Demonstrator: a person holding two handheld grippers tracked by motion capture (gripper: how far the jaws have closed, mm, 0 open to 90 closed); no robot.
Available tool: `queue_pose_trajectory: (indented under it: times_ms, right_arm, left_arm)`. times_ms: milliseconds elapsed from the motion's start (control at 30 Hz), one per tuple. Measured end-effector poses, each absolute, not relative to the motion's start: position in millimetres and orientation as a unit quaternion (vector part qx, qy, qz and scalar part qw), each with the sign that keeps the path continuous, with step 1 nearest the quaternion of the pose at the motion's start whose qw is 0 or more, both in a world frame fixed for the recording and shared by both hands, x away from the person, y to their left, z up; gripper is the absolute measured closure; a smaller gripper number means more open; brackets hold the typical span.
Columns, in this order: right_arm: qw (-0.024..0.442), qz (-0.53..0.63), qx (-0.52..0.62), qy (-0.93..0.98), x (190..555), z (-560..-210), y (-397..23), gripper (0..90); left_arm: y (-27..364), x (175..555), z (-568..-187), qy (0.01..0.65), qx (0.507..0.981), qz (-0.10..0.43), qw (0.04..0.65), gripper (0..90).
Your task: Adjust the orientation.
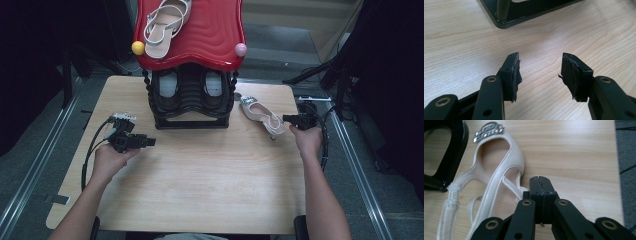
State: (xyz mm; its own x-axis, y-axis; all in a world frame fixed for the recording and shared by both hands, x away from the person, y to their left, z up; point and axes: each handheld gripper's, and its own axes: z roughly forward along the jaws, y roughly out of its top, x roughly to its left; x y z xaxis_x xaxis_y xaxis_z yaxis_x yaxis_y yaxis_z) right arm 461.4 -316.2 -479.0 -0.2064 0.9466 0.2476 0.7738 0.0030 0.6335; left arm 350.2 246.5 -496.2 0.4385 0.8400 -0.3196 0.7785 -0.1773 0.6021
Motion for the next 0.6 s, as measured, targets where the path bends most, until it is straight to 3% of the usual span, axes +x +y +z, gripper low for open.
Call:
queue_pose_trajectory:
  times_ms: [600]
  right_arm:
    - [0.114, 0.369, 0.616, 0.686, 441, -492, -295, 90.0]
  left_arm:
    - [246, 350, -496, 0.528, 0.766, 0.040, 0.364, 49.6]
